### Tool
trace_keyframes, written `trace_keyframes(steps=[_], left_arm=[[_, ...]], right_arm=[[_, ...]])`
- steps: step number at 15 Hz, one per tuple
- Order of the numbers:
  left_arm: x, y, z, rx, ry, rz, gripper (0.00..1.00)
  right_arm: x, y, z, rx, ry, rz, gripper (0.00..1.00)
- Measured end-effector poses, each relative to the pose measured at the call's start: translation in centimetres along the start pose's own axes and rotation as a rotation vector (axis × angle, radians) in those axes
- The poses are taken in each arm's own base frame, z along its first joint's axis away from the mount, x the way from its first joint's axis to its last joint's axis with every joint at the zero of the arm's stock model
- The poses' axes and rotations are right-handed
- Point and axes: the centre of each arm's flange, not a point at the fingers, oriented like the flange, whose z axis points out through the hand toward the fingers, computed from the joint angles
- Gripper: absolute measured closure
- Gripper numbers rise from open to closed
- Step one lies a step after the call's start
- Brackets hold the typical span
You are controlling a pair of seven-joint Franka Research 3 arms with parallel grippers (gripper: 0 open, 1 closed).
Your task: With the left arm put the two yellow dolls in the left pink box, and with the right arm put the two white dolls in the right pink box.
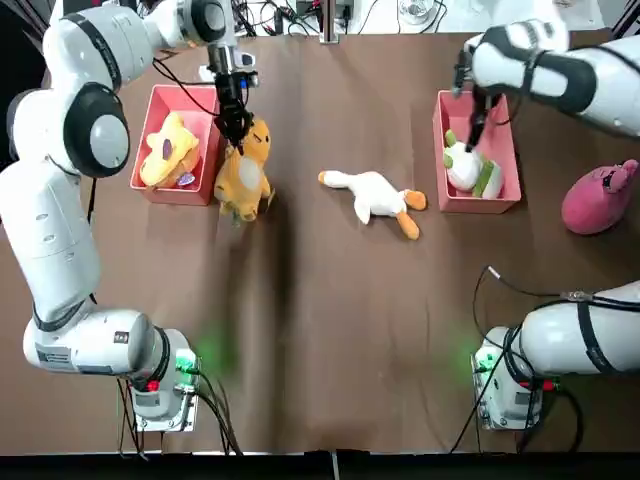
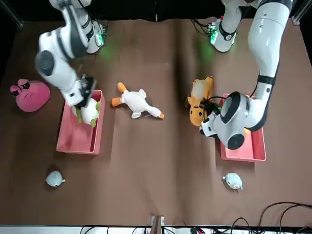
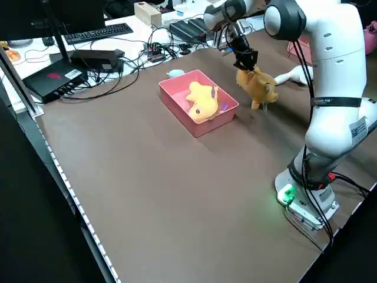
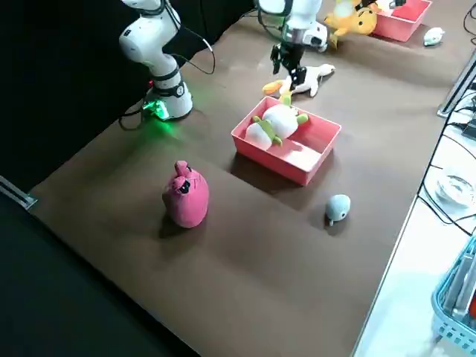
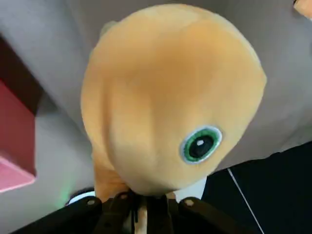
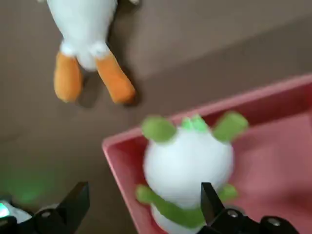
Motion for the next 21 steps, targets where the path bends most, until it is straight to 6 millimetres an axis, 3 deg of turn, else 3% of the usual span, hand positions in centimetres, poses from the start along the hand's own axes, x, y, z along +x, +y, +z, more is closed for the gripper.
trace_keyframes(steps=[5, 9, 11, 13, 17, 21], left_arm=[[-2.5, -1.8, -4.5, 0.126, 0.076, -0.015, 0.92], [-6.1, -2.2, -8.6, 0.304, 0.174, -0.021, 0.92], [-7.7, -2.7, -10.4, 0.409, 0.201, 0.019, 0.92], [-9.1, -4.0, -12.2, 0.570, 0.182, 0.134, 0.92], [-9.1, -6.0, -13.7, 0.684, 0.161, 0.254, 0.92], [-9.0, -6.5, -14.6, 0.765, 0.163, 0.319, 0.92]], right_arm=[[10.0, -8.8, 1.5, -0.072, 0.041, 0.132, 0.00], [16.3, -14.8, 6.6, -0.087, 0.096, 0.227, 0.00], [17.5, -15.0, 9.1, -0.086, 0.116, 0.237, 0.00], [17.9, -13.6, 11.4, -0.097, 0.133, 0.243, 0.00], [18.0, -12.8, 12.3, -0.111, 0.136, 0.235, 0.00], [18.4, -13.2, 13.4, -0.115, 0.131, 0.215, 0.02]])
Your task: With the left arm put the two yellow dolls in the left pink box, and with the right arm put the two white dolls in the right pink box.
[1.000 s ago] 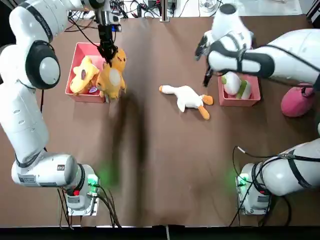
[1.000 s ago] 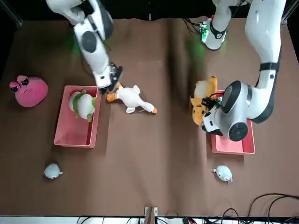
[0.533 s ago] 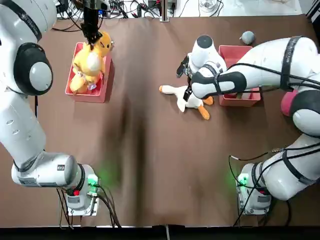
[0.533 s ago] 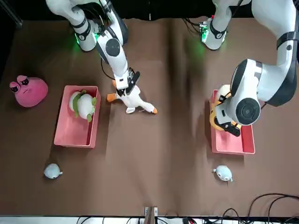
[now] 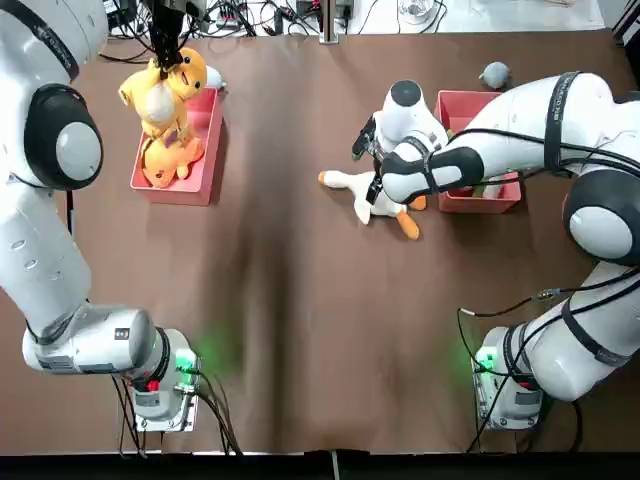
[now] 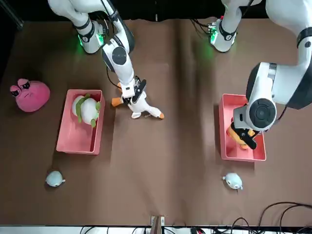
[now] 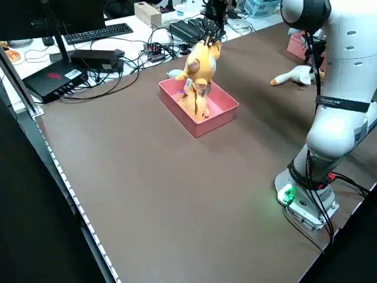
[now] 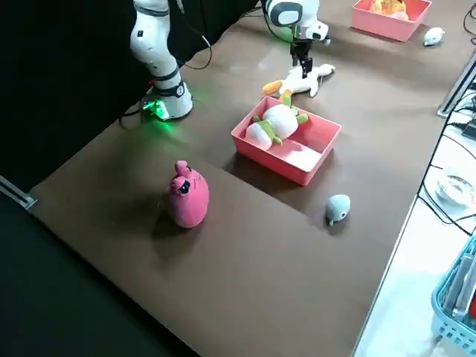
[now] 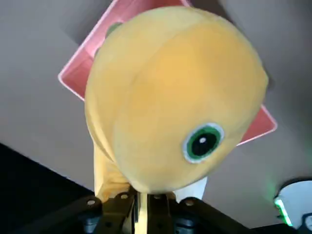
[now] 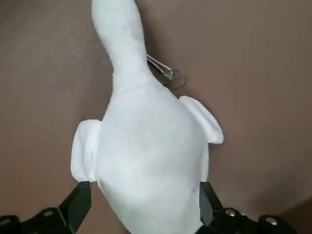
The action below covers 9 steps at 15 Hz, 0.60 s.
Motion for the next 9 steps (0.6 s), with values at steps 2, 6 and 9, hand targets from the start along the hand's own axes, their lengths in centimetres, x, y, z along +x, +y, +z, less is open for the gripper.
trace_keyframes(steps=[2, 6, 9], left_arm=[[0.3, 0.4, -0.5, 0.052, -0.016, 0.015, 0.93], [1.2, 1.1, -1.2, 0.106, 0.000, 0.033, 0.93], [2.4, 0.7, 0.6, 0.097, 0.005, 0.045, 0.93]], right_arm=[[0.1, -0.3, 0.4, -0.001, 0.003, -0.008, 0.16], [0.2, -0.1, 0.7, -0.007, 0.008, -0.014, 0.56], [0.2, -0.1, 0.6, -0.013, 0.009, -0.021, 0.75]])
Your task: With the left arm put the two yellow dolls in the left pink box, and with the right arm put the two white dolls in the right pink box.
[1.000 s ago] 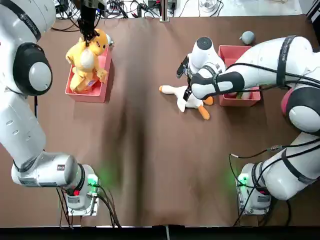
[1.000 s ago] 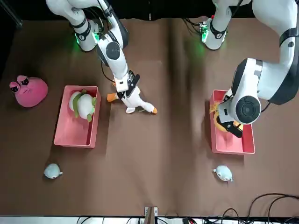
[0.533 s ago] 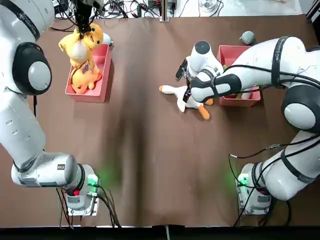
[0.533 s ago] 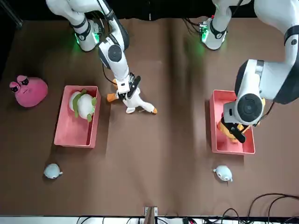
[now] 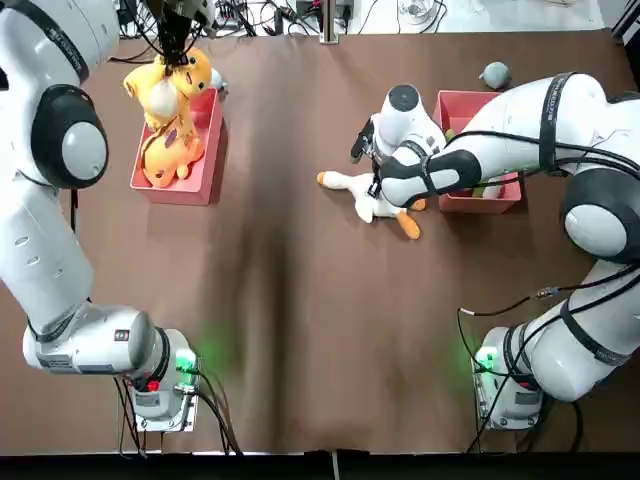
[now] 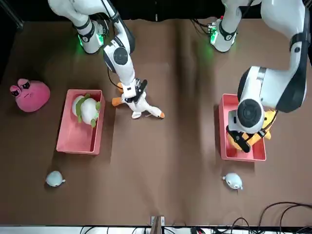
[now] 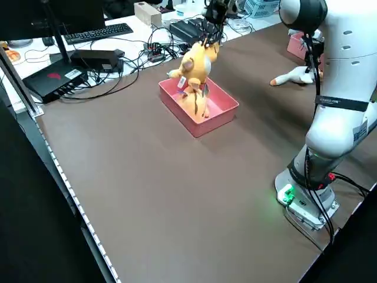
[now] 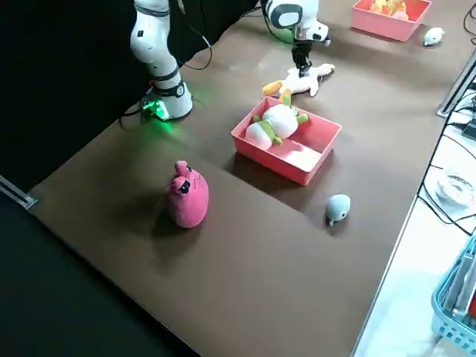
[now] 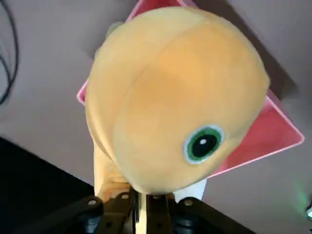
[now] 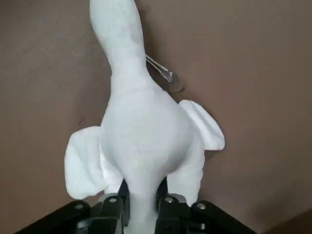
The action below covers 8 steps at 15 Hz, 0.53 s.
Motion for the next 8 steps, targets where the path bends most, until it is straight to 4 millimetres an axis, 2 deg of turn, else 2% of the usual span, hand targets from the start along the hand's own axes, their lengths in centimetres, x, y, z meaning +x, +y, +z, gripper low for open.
trace_keyframes(steps=[3, 5, 7, 8], left_arm=[[1.5, 1.4, 1.9, -0.111, -0.001, -0.025, 0.93], [1.5, 2.3, 2.7, -0.211, -0.022, -0.072, 0.93], [1.0, 2.4, 3.0, -0.247, -0.044, -0.119, 0.93], [0.6, 2.7, 2.9, -0.266, -0.078, -0.178, 0.93]], right_arm=[[0.1, 0.3, -0.2, -0.002, 0.004, 0.004, 0.81], [0.4, 0.6, -1.0, -0.008, 0.020, 0.028, 0.83], [1.0, 1.4, -3.2, -0.022, 0.052, 0.075, 0.84], [0.8, 3.3, -6.9, -0.036, 0.054, 0.127, 0.84]])
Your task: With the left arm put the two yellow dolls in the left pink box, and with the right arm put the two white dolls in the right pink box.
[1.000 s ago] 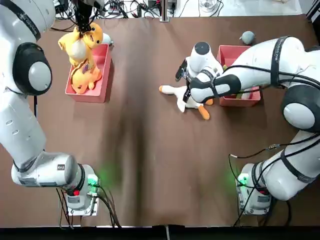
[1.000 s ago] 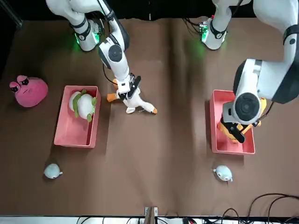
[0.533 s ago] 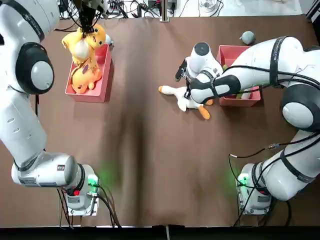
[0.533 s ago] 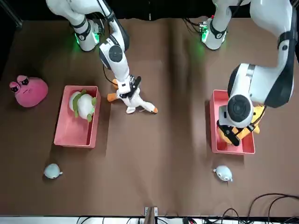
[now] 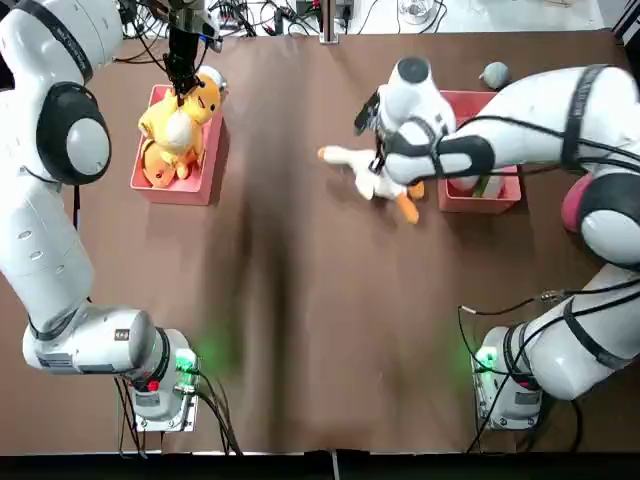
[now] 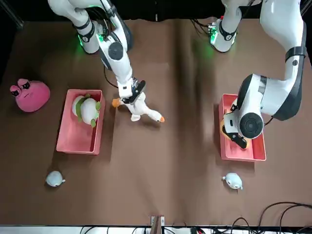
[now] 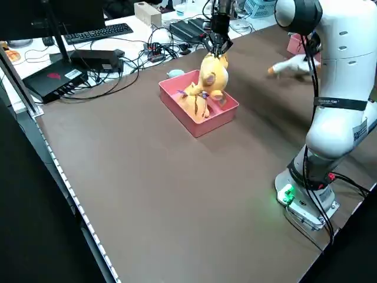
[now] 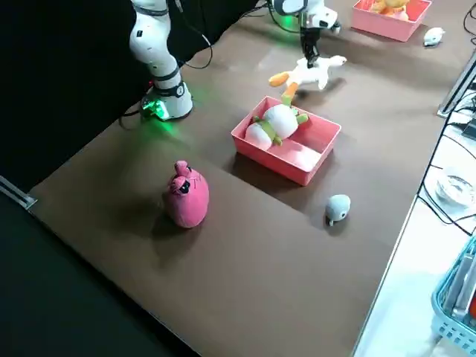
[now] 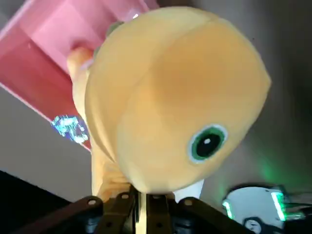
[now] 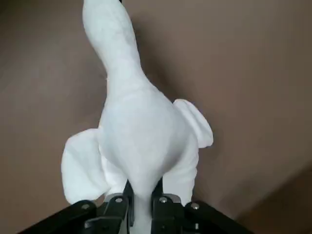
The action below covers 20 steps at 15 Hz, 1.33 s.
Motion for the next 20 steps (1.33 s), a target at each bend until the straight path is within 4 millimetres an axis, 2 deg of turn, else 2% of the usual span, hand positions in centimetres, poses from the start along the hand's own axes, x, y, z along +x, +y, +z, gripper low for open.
trace_keyframes(steps=[2, 4, 6, 7, 9, 11, 14, 16, 17, 18, 20], left_arm=[[-0.3, 0.3, -0.1, -0.021, -0.007, -0.050, 0.93], [-0.5, -0.2, 0.3, -0.052, -0.010, -0.080, 0.93], [-1.1, -2.1, 1.2, -0.112, -0.009, -0.108, 0.93], [-1.4, -3.1, 1.9, -0.150, -0.010, -0.122, 0.93], [-1.5, -4.8, 3.5, -0.212, -0.013, -0.153, 0.93], [-0.7, -5.3, 4.7, -0.249, -0.016, -0.201, 0.93], [0.9, -4.5, 6.0, -0.275, -0.031, -0.275, 0.93], [1.9, -4.0, 6.8, -0.302, -0.037, -0.293, 0.93], [2.2, -4.0, 7.2, -0.308, -0.044, -0.297, 0.93], [2.3, -4.1, 7.5, -0.312, -0.048, -0.302, 0.89], [2.3, -4.5, 7.7, -0.315, -0.044, -0.319, 0.74]], right_arm=[[-0.6, 3.1, -4.1, -0.021, 0.008, 0.073, 0.84], [-2.1, 7.4, -7.6, -0.045, 0.030, 0.155, 0.84], [-4.1, 12.3, -9.6, -0.069, 0.048, 0.223, 0.84], [-5.2, 14.7, -10.0, -0.078, 0.049, 0.239, 0.84], [-7.7, 19.0, -9.9, -0.088, 0.039, 0.279, 0.84], [-9.9, 22.2, -9.6, -0.093, 0.028, 0.319, 0.84], [-12.3, 24.8, -9.1, -0.094, 0.014, 0.374, 0.84], [-13.6, 26.3, -8.3, -0.096, 0.012, 0.408, 0.90], [-14.2, 27.0, -7.5, -0.095, 0.011, 0.424, 0.90], [-14.8, 27.7, -6.5, -0.093, 0.011, 0.437, 0.90], [-15.9, 28.8, -3.9, -0.085, 0.004, 0.431, 0.90]])
